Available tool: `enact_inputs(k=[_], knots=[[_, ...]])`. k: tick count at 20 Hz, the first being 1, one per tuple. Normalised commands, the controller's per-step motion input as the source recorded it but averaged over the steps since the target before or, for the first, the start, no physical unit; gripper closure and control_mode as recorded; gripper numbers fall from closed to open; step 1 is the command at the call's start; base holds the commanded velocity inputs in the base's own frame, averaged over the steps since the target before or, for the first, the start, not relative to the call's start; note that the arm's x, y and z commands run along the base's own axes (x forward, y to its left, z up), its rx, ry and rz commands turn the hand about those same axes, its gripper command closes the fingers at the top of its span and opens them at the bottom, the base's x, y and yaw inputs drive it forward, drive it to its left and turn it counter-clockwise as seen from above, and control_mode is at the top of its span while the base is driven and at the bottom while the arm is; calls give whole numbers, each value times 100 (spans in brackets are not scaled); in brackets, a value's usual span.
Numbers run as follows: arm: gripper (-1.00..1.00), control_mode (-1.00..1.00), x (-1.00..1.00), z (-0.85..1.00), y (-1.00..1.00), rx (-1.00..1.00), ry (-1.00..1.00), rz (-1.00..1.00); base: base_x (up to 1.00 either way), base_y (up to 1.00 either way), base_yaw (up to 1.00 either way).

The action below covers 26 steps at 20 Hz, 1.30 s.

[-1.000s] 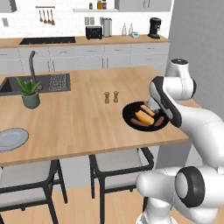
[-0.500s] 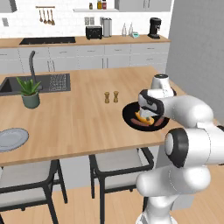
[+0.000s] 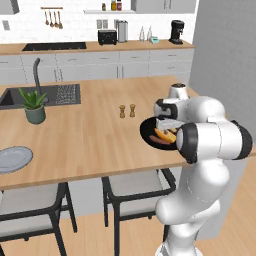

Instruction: Place one bun and one sausage from the bowl on each plate.

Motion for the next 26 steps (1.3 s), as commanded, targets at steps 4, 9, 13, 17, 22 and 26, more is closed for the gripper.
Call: enact_inputs(k=[4,9,13,17,22,26], knots=[[-100,-100,37,-39,0,0,0,-7,0,0,0],[-100,-100,3,-33,16,0,0,-16,0,0,0],[-100,-100,27,-28,27,0,0,-16,0,0,0],[-100,-100,50,-23,-18,0,0,-15,0,0,0],[-100,-100,21,-6,-21,0,0,-11,0,0,0],[-100,-100,1,-27,0,0,0,-4,0,0,0]])
